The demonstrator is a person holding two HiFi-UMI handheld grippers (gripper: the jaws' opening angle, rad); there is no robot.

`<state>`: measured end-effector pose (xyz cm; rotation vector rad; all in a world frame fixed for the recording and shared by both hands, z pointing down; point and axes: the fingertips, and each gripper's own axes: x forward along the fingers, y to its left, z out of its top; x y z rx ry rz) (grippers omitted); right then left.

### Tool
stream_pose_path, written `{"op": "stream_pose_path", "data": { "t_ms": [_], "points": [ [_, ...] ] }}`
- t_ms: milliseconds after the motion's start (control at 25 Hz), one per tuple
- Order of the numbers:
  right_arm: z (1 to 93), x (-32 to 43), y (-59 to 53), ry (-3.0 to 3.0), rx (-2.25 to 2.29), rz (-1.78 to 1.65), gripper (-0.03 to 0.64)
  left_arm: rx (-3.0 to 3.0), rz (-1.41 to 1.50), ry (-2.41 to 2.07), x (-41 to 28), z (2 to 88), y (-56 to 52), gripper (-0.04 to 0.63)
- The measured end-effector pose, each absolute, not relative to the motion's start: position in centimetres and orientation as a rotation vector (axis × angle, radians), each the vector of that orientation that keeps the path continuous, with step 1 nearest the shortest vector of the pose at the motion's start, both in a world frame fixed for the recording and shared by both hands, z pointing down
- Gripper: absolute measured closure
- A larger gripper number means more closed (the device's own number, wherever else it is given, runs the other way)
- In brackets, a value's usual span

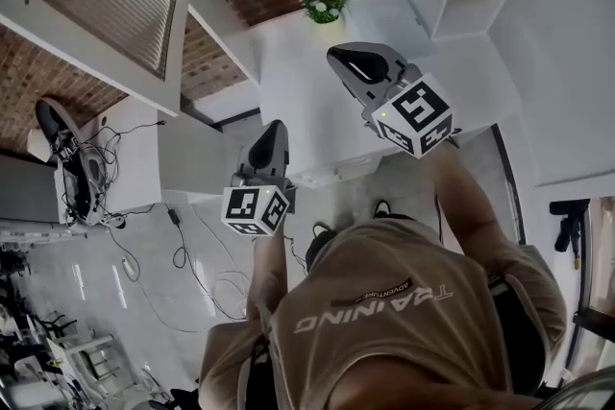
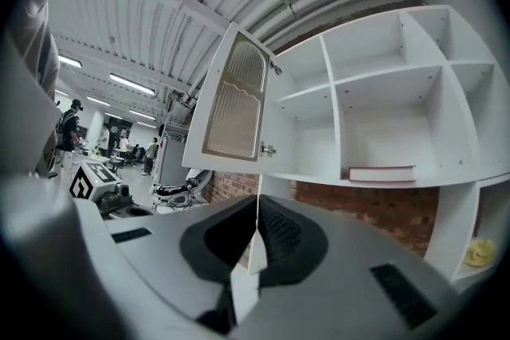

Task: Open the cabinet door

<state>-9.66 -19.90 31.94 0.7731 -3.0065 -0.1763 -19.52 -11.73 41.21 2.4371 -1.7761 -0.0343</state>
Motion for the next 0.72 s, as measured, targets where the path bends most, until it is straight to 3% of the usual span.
{"op": "stream_pose_path", "data": {
  "t_ms": [480,720],
  "points": [
    [35.1,-5.1,-21.2,-3.069,0.663,-0.108,0.601,2.391,-0.033,-1.804,-14.4,41.8,-14.1,0.588],
    [37.1,-5.7,-20.2,-3.039,0.683,-0.091,0.601,2.432,-0.031,-1.861,-16.2,39.0,-13.7,0.588]
  ]
}}
